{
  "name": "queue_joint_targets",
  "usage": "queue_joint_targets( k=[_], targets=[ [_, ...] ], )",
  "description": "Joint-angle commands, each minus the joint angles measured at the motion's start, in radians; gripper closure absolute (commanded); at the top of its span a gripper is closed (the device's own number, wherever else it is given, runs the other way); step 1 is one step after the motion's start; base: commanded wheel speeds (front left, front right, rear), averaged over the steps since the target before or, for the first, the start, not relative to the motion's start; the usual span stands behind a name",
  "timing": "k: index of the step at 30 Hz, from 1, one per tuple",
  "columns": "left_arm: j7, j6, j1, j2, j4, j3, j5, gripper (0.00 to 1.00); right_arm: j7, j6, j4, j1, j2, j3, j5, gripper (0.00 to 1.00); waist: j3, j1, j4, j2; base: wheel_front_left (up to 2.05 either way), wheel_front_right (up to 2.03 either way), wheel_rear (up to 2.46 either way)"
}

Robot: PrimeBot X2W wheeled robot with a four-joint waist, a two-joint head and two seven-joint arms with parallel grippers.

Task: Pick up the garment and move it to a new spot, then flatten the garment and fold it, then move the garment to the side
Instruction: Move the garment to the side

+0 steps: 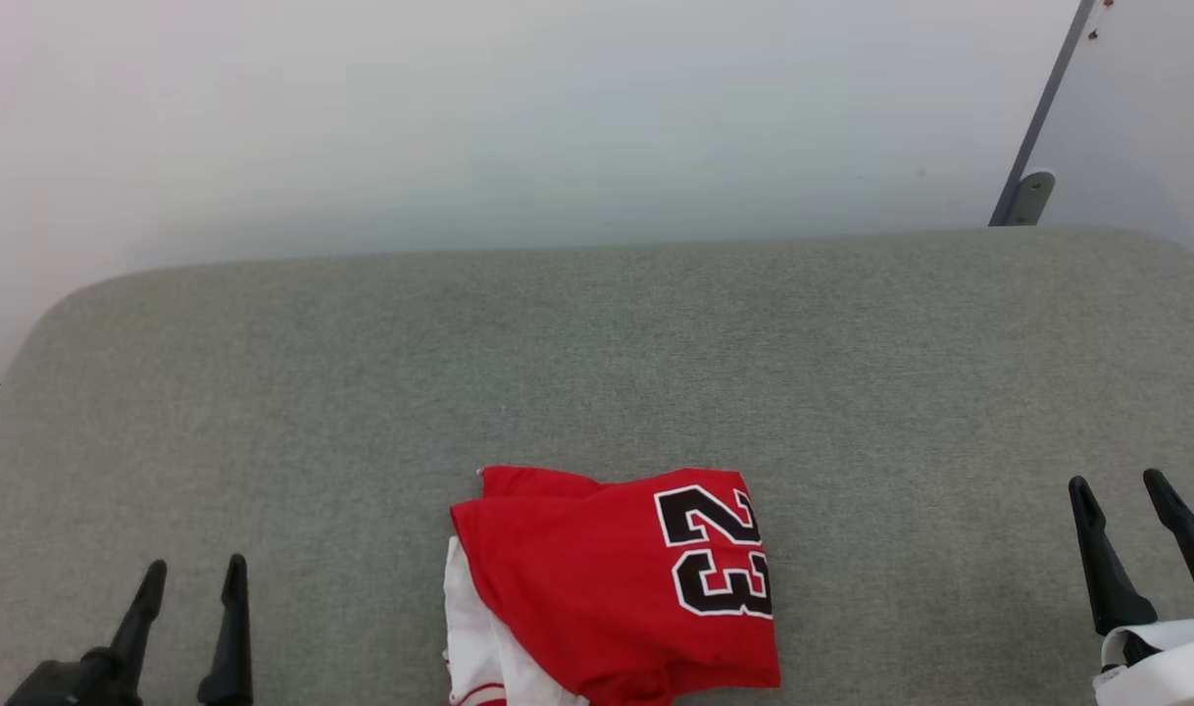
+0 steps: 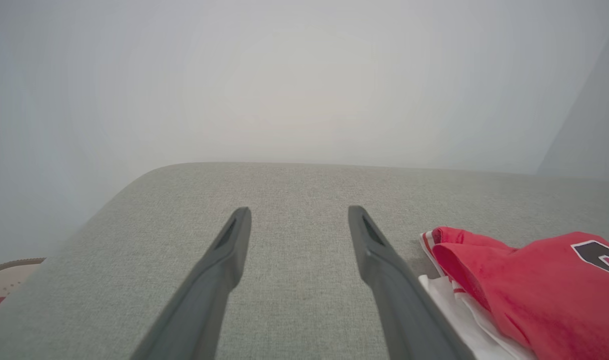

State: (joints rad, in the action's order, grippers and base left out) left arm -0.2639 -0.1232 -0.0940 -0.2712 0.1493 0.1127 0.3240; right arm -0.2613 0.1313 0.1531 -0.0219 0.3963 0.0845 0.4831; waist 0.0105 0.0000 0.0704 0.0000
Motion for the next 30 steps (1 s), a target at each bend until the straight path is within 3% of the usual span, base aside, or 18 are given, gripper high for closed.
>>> queue_joint_targets(
  k=[1,19,30],
  targets=[
    [0.000,-0.002,0.000,0.001,0.000,0.000,-0.002,0.00,-0.004,-0.001,0.001,0.013,-0.004,-0.003,-0.001,0.00,-0.001,0.0000,-0.003,0.0000,0.00,0.00,0.00],
    [0.000,0.009,0.022,0.004,0.014,-0.013,0.008,0.00,0.026,-0.001,0.031,-0.042,-0.022,0.109,0.027,0.00,-0.008,0.0000,-0.103,0.0000,0.00,0.00,0.00],
    [0.001,0.026,0.003,0.025,0.037,-0.015,0.023,0.00,0.230,-0.001,0.088,-0.109,-0.003,0.290,0.148,0.00,-0.018,0.0000,-0.216,0.0000,0.00,0.00,0.00]
  ],
)
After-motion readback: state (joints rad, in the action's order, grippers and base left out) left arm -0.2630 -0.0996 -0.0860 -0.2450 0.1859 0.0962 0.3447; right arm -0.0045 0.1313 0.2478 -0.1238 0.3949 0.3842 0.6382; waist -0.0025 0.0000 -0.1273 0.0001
